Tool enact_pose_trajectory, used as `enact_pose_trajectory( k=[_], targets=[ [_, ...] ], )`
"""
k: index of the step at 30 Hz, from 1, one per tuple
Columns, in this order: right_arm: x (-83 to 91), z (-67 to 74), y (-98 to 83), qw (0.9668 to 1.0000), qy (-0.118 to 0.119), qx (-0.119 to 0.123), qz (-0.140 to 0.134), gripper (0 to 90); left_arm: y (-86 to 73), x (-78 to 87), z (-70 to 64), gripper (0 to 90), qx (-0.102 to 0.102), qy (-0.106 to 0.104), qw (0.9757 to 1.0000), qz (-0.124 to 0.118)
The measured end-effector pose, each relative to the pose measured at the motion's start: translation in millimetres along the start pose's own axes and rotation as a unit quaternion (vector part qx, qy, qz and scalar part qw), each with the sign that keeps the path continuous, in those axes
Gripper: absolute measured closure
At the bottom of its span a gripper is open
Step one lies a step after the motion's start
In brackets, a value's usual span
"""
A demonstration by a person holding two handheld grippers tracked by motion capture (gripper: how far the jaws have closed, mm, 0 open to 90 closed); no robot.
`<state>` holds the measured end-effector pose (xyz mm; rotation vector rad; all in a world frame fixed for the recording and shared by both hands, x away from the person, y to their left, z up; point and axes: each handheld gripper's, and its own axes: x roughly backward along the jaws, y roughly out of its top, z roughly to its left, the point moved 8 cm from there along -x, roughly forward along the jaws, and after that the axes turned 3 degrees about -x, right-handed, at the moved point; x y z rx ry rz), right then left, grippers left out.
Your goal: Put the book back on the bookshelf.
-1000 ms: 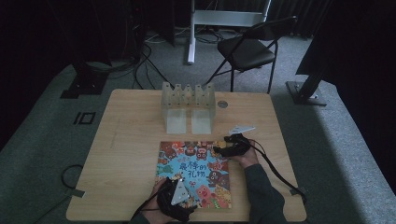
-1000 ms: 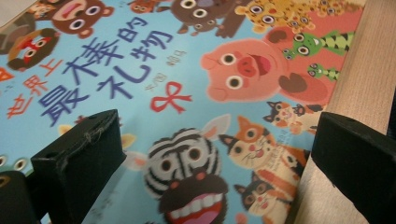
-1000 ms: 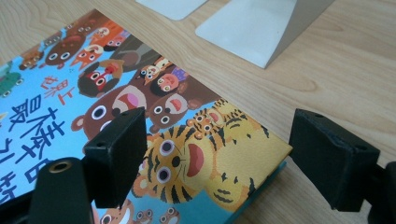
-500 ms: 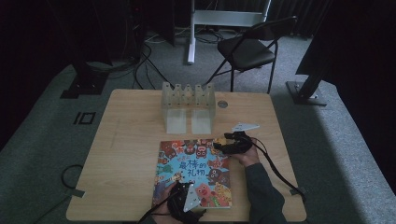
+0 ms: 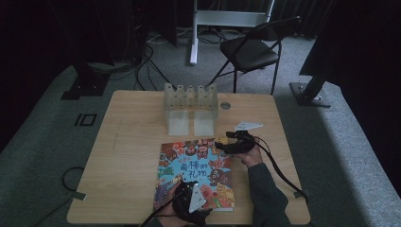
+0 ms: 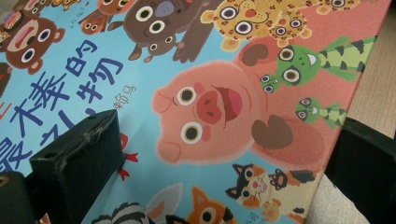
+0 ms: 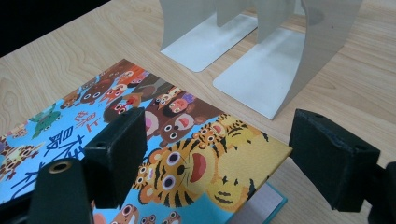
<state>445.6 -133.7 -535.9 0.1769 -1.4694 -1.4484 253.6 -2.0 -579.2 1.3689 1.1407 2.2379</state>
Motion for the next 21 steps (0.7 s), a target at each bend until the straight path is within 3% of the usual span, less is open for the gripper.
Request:
enact_pose_trajectory(
  k=[9,15,21],
  targets=[
    [1.7,1.3,4.9,0.9999,0.002,0.002,-0.017,21.9,6.1,9.2,4.7,2.3,0.009,0.0,0.9996,-0.025],
    [-3.9,3.2,0.0,1.0,0.006,0.0,-0.002,23.4,10.4,16.2,8.9,2.6,0.011,0.001,0.9992,-0.038],
    [-5.7,9.9,1.6,0.9994,0.033,-0.007,0.0,30.2,12.1,17.9,10.3,2.6,0.009,0.001,0.9991,-0.043]
  ],
)
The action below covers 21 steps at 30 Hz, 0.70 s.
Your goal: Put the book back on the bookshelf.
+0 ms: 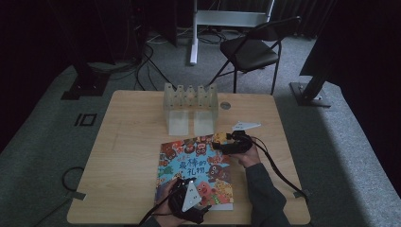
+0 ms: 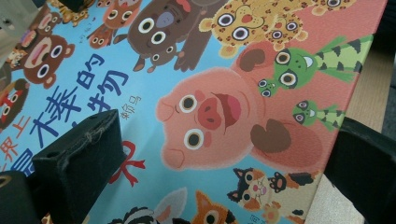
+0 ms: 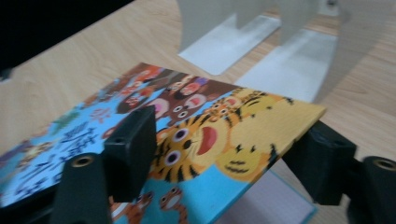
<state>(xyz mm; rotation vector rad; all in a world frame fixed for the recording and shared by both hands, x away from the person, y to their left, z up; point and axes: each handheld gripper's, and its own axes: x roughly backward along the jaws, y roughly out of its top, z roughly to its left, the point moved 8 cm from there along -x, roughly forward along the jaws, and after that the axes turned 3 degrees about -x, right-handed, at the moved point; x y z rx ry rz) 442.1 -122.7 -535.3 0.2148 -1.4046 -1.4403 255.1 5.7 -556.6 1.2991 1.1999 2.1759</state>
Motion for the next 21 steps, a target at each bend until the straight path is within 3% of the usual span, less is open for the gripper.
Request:
enact_pose_trajectory(
  k=[1,3,14,21],
  targets=[
    [0.9,3.1,1.3,0.9999,0.016,-0.003,0.002,32.7,0.6,0.5,0.5,2.6,0.001,0.0,1.0,-0.002],
    [1.6,4.9,2.3,0.9998,0.022,-0.003,0.003,33.4,1.7,1.1,1.7,2.6,0.001,-0.003,1.0,-0.002],
    [6.2,8.5,11.5,0.9988,0.044,-0.024,0.003,46.5,4.2,0.1,3.6,2.6,0.012,-0.021,0.9997,-0.004],
    [9.8,10.9,18.1,0.9977,0.059,-0.032,-0.007,54.3,5.1,3.3,5.0,2.8,0.02,-0.022,0.9995,-0.012]
  ],
)
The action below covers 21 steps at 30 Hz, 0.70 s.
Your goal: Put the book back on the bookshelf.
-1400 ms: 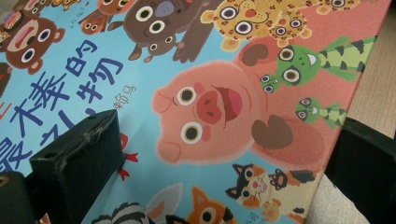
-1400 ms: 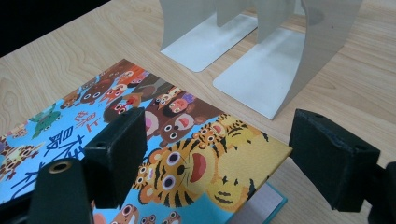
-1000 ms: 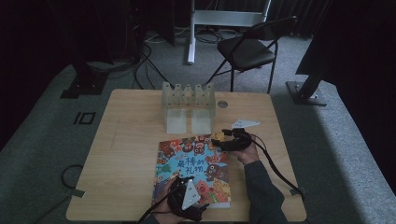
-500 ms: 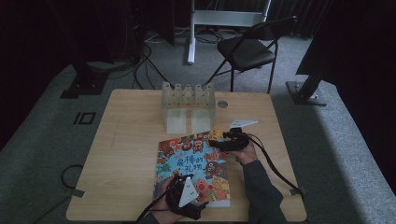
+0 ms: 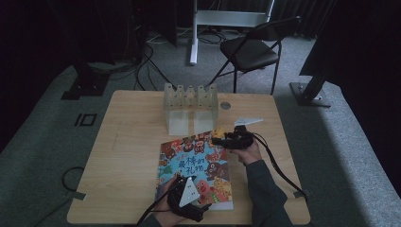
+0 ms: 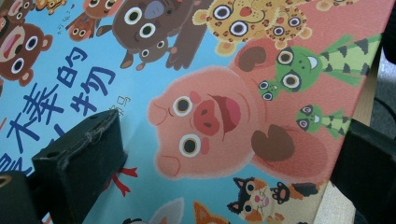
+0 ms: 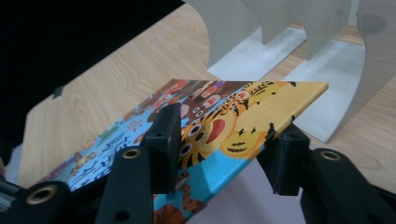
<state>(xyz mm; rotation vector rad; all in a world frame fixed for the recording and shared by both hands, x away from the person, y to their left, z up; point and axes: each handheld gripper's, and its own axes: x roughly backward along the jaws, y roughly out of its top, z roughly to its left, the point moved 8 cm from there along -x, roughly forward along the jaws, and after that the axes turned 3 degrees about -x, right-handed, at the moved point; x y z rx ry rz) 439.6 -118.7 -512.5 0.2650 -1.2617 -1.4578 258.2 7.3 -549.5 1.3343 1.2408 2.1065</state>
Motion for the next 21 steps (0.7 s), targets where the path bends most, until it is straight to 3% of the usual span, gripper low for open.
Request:
enact_pose_trajectory(
  k=[10,16,19,21],
  targets=[
    [2.4,8.4,9.7,1.0,0.0,0.007,0.001,57.5,-1.5,11.0,1.5,5.5,0.012,-0.005,0.9999,-0.009],
    [3.3,12.0,13.5,0.9999,-0.005,0.013,0.005,57.6,-8.8,32.5,1.9,12.5,0.03,-0.025,0.9992,-0.011],
    [3.4,13.4,15.1,0.9998,-0.008,0.016,0.008,57.7,-13.3,45.7,6.7,13.2,0.042,-0.025,0.9987,-0.012],
    [3.4,13.6,15.6,0.9998,-0.008,0.017,0.008,57.7,-13.3,45.7,6.7,13.5,0.042,-0.025,0.9987,-0.012]
  ],
)
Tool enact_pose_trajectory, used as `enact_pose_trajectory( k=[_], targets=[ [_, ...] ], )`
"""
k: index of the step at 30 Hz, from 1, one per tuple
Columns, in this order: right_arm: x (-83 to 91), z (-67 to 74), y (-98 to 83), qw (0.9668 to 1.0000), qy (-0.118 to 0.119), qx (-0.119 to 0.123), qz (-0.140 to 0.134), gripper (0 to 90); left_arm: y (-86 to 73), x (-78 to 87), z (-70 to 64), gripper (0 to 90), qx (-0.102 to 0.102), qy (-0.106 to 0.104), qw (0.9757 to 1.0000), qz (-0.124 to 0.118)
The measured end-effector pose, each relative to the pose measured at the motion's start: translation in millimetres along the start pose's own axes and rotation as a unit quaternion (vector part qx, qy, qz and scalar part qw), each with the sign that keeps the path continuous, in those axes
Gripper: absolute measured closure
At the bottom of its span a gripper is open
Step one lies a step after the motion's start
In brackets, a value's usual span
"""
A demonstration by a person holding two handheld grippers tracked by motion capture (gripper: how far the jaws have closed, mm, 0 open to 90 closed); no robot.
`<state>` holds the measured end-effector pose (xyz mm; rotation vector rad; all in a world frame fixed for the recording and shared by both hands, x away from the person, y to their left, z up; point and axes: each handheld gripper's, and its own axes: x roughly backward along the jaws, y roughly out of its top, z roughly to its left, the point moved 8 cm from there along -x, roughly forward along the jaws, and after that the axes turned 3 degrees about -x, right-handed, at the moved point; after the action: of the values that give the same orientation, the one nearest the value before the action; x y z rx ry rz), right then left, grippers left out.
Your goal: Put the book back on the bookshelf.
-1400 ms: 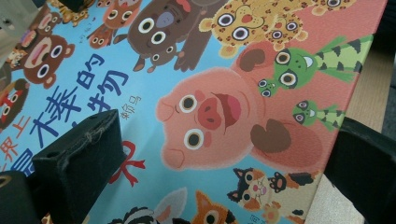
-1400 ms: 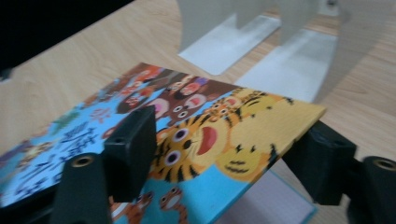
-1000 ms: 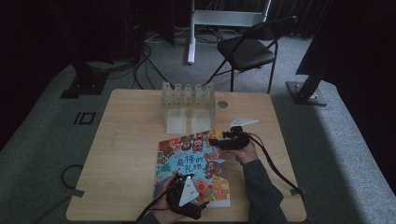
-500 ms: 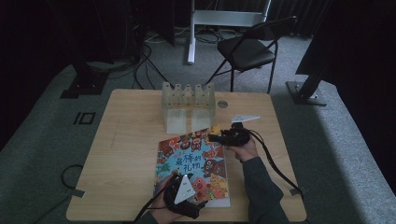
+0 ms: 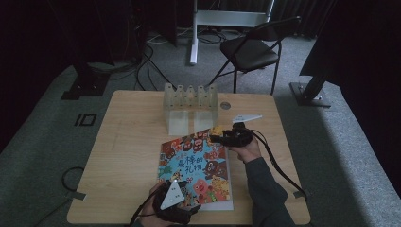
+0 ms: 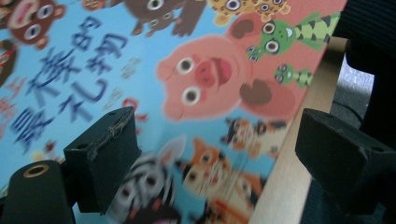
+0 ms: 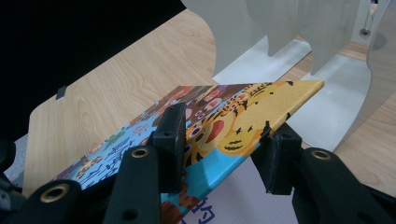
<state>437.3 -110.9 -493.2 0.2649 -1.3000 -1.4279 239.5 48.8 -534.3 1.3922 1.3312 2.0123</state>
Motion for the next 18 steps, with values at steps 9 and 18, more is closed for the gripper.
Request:
enact_pose_trajectory(
  k=[9,18],
  targets=[
    [0.2,3.8,4.5,1.0,-0.006,0.004,0.003,58.3,-12.2,26.3,50.1,14.2,0.04,0.068,0.9969,-0.001],
    [3.0,8.2,7.1,0.9999,-0.006,0.008,-0.006,59.7,-22.1,21.2,77.4,14.2,0.066,0.083,0.9944,0.008]
  ],
)
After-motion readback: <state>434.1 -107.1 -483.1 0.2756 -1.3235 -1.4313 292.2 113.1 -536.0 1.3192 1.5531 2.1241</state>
